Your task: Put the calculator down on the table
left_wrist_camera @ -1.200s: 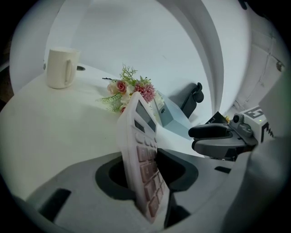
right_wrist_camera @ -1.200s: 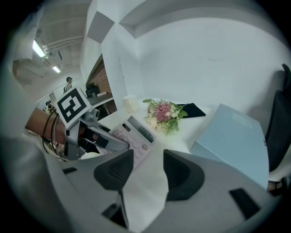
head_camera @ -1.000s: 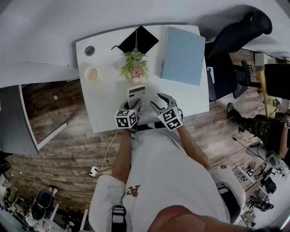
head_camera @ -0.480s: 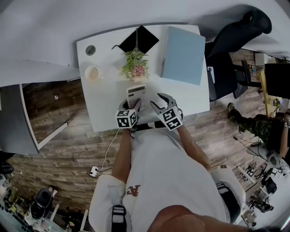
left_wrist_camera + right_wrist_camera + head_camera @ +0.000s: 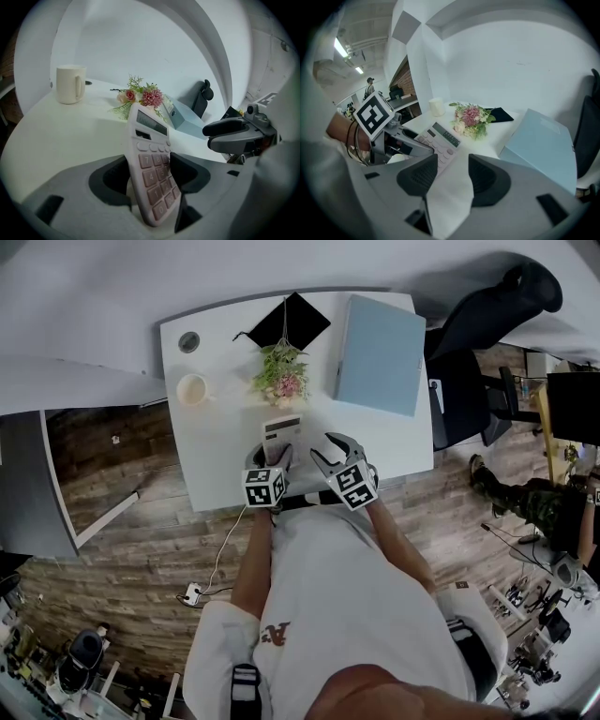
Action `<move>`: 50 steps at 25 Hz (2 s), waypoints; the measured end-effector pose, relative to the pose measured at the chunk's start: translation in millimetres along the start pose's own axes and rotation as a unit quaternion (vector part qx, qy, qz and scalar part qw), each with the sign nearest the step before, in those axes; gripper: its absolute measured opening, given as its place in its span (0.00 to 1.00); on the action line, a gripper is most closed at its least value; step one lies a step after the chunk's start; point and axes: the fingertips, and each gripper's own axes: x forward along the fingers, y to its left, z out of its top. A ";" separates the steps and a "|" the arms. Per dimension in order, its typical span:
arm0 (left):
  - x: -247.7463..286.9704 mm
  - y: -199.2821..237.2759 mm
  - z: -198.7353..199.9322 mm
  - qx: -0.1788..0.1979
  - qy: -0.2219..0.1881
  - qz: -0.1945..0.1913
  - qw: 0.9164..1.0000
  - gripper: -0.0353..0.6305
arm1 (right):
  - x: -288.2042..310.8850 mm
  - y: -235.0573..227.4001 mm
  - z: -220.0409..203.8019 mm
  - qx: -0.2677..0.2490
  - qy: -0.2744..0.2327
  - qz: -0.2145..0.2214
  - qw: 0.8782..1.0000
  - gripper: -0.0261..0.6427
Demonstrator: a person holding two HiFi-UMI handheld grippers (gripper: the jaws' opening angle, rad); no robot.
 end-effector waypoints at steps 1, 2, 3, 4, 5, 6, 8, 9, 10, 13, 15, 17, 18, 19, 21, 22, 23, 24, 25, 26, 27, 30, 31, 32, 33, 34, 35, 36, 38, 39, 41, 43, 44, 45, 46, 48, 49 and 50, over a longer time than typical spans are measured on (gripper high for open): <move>-0.2 1.0 -0.2 0.001 0.000 0.002 1.000 0.46 | 0.2 0.3 0.1 0.000 0.000 0.000 1.000 0.36; -0.5 2.0 -0.6 0.002 -0.001 0.003 1.000 0.46 | 0.5 1.1 0.1 0.000 0.000 -0.001 1.000 0.36; -0.9 3.1 -1.0 0.002 0.000 0.004 1.000 0.47 | 0.6 2.1 -0.2 0.000 0.000 -0.001 1.000 0.36; -1.5 3.9 -1.5 0.003 0.000 0.006 1.000 0.47 | 0.7 3.2 -0.5 0.000 -0.001 -0.001 1.000 0.36; -1.8 4.3 -1.8 0.005 0.000 0.007 1.000 0.47 | 0.5 4.0 -0.8 0.000 -0.001 -0.001 1.000 0.36; -1.9 4.4 -1.8 0.007 0.000 0.008 1.000 0.47 | 0.1 4.2 -1.0 0.001 -0.001 -0.002 1.000 0.36; -1.1 3.8 -1.2 0.009 0.000 0.011 1.000 0.48 | -0.8 3.2 -1.5 0.002 -0.001 -0.003 1.000 0.36; -0.8 3.7 -0.8 0.011 0.000 0.013 1.000 0.48 | -1.1 2.5 -1.6 0.002 -0.002 -0.003 1.000 0.36; -0.6 4.1 -0.3 0.012 0.000 0.015 1.000 0.49 | -1.3 2.0 -1.5 0.003 -0.002 -0.004 1.000 0.36; -1.1 9.6 -0.5 0.027 0.004 0.033 0.999 0.52 | -1.6 0.7 -1.9 0.001 -0.002 -0.007 1.000 0.36; -1.0 14.9 -4.2 0.047 0.017 0.047 0.998 0.60 | -1.8 0.7 -1.8 0.002 -0.002 -0.007 1.000 0.36; -0.7 16.5 -8.5 0.051 0.026 0.047 0.997 0.57 | -1.3 1.5 -1.3 0.004 -0.004 -0.006 1.000 0.36; -0.8 16.7 -9.9 0.050 0.027 0.046 0.997 0.57 | -1.0 1.8 -0.9 0.004 -0.004 -0.006 1.000 0.36; -1.1 16.7 -10.8 0.049 0.027 0.046 0.997 0.57 | -0.8 2.2 -0.4 0.004 -0.004 -0.005 1.000 0.36; -1.9 16.1 -11.6 0.051 0.026 0.047 0.997 0.58 | -1.1 3.2 0.5 0.004 -0.004 -0.005 1.000 0.36; -2.2 15.7 -11.6 0.053 0.026 0.047 0.997 0.58 | -1.5 3.3 0.7 0.003 -0.004 -0.005 1.000 0.36; -2.3 15.4 -11.3 0.054 0.026 0.046 0.997 0.58 | -2.0 3.1 0.9 0.001 -0.003 -0.006 1.000 0.36; -2.3 15.2 -10.9 0.055 0.025 0.045 0.997 0.58 | -2.6 2.3 1.2 -0.003 -0.001 -0.008 1.000 0.36; -2.3 15.1 -10.7 0.055 0.025 0.045 0.997 0.58 | -3.0 1.6 1.8 -0.007 0.001 -0.010 1.000 0.36; -2.2 15.0 -10.7 0.056 0.026 0.044 0.997 0.58 | -2.8 1.8 2.1 -0.007 0.001 -0.010 1.000 0.36; -2.2 14.9 -10.9 0.056 0.026 0.043 0.997 0.58 | -2.0 3.0 1.9 -0.004 -0.001 -0.009 1.000 0.36; -3.0 14.5 -12.6 0.059 0.027 0.039 0.997 0.58 | -0.9 5.9 1.4 0.001 -0.005 -0.007 1.000 0.36; -3.3 14.5 -13.2 0.060 0.028 0.038 0.997 0.58 | -0.9 6.3 1.8 0.001 -0.005 -0.008 1.000 0.36; -3.7 14.5 -13.7 0.062 0.028 0.036 0.997 0.58 | -0.9 6.5 2.2 0.000 -0.005 -0.009 1.000 0.36; -4.1 14.5 -13.8 0.066 0.028 0.034 0.997 0.58 | -0.8 6.6 2.7 0.000 -0.006 -0.010 1.000 0.36; -4.9 14.4 -13.2 0.071 0.027 0.034 0.996 0.58 | -0.8 6.5 3.5 0.000 -0.007 -0.011 1.000 0.36; -6.3 14.0 -11.7 0.079 0.026 0.035 0.996 0.58 | -1.0 6.2 4.6 -0.001 -0.008 -0.012 1.000 0.36; -8.5 13.2 -9.0 0.088 0.023 0.036 0.995 0.57 | -1.3 5.7 5.8 -0.002 -0.010 -0.013 1.000 0.36; -14.5 9.7 -0.5 0.109 0.010 0.037 0.993 0.54 | -2.2 4.6 8.6 -0.003 -0.014 -0.016 1.000 0.36; -18.2 6.6 4.8 0.121 0.000 0.035 0.992 0.49 | -2.9 4.0 10.7 -0.004 -0.017 -0.017 1.000 0.36; -26.1 -0.2 17.7 0.150 -0.020 0.031 0.988 0.46 | -4.8 2.2 17.4 -0.006 -0.025 -0.022 0.999 0.36; -33.9 -5.5 33.3 0.175 -0.043 0.031 0.983 0.42 | -7.8 -0.7 27.0 -0.009 -0.037 -0.027 0.999 0.36; -38.0 -7.7 41.4 0.183 -0.056 0.031 0.981 0.40 | -10.0 -2.1 32.4 -0.011 -0.043 -0.031 0.999 0.35; -42.2 -9.8 49.8 0.189 -0.068 0.030 0.979 0.39 | -12.7 -3.3 38.3 -0.014 -0.050 -0.034 0.998 0.35; -46.8 -11.9 58.2 0.194 -0.081 0.029 0.977 0.38 | -15.9 -4.0 44.7 -0.019 -0.057 -0.038 0.997 0.35; -57.1 -16.7 74.9 0.208 -0.104 0.027 0.972 0.36 | -24.5 -4.0 59.3 -0.034 -0.074 -0.048 0.996 0.35; -62.8 -19.5 83.2 0.218 -0.114 0.026 0.969 0.36 | -29.7 -3.7 67.5 -0.042 -0.083 -0.054 0.994 0.35; -68.4 -22.4 91.6 0.229 -0.125 0.025 0.965 0.35 | -35.5 -3.8 76.2 -0.049 -0.093 -0.060 0.993 0.34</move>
